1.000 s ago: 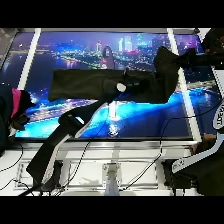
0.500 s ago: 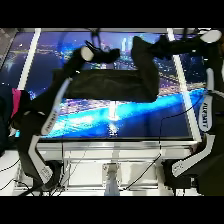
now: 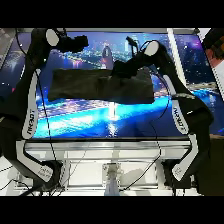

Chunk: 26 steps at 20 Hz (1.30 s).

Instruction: Fold the clothes and pants, and hang the long-sleeved shirts on hangers.

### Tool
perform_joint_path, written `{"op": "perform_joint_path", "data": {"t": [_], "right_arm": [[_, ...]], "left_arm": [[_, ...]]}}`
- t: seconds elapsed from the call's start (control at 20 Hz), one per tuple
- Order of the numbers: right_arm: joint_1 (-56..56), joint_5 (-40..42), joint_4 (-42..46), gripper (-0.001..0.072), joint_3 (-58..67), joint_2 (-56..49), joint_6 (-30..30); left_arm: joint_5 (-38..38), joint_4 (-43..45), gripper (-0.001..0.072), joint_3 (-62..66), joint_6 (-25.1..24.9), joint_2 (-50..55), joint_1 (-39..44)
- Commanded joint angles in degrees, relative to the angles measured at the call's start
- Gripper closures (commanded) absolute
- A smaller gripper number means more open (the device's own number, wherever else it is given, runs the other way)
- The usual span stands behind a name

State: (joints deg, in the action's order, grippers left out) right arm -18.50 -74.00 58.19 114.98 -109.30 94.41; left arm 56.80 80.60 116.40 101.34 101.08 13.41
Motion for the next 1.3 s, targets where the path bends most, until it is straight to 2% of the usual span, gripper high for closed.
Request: {"op": "perform_joint_path", "data": {"t": [0.0,0.1,0.15,0.2,0.25,0.35,0.45,0.65,0.75,0.85,0.9,0.95,1.0,1.05,1.25], "right_arm": [[-0.2,-0.9,7.1,0.0259,3.0,-0.3,0.9],[3.4,-1.8,9.4,0.0298,4.3,1.0,0.5],[5.6,-2.0,10.7,0.0405,4.3,1.8,0.5],[7.9,-2.4,11.7,0.0559,4.3,2.4,0.4],[10.7,-3.0,12.4,0.0683,4.3,2.8,0.4],[16.4,-5.0,12.0,0.0689,4.3,3.0,-2.2],[22.8,-7.6,6.9,0.0691,2.4,3.0,-6.4],[37.6,-13.2,-22.0,0.0691,-8.1,2.9,-22.6],[43.4,-14.7,-29.3,0.0691,-15.8,2.9,-25.0],[46.5,-14.5,-29.5,0.0688,-23.5,2.9,-25.0],[46.9,-13.4,-29.4,0.0682,-27.4,2.9,-25.1],[46.9,-11.9,-29.4,0.0539,-30.5,2.9,-25.1],[46.4,-9.9,-29.3,0.0263,-33.1,2.8,-25.1],[45.7,-8.6,-28.3,0.0121,-34.9,2.8,-25.1],[40.9,-7.9,-20.1,0.0119,-35.1,2.3,-25.1]], "left_arm": [[1.1,0.8,0.0700,0.0,-1.5,-0.4,-0.4],[1.4,0.8,0.0699,0.0,-1.5,-0.4,-0.4],[1.6,0.6,0.0698,0.0,-1.6,-0.4,-0.4],[1.7,-0.3,0.0698,0.0,-1.8,-0.4,-0.4],[1.8,-1.2,0.0698,0.0,-1.9,-0.4,-0.4],[1.8,-3.6,0.0699,0.0,-2.9,-0.4,-0.4],[1.8,-5.8,0.0699,0.0,-5.0,-0.5,-0.4],[3.6,-11.3,0.0699,0.0,-9.2,-0.6,-0.4],[4.8,-14.6,0.0699,0.0,-11.0,-0.7,-0.4],[5.0,-17.6,0.0699,0.0,-11.8,-0.7,-0.4],[5.0,-19.4,0.0699,0.0,-12.9,-0.7,-0.4],[5.0,-20.9,0.0699,0.0,-13.6,-0.7,-0.4],[5.0,-21.8,0.0699,0.0,-14.0,-0.7,-0.4],[5.0,-22.1,0.0699,0.0,-14.0,-0.7,-0.4],[5.2,-22.2,0.0699,0.0,-14.2,-0.7,-0.4]]}}
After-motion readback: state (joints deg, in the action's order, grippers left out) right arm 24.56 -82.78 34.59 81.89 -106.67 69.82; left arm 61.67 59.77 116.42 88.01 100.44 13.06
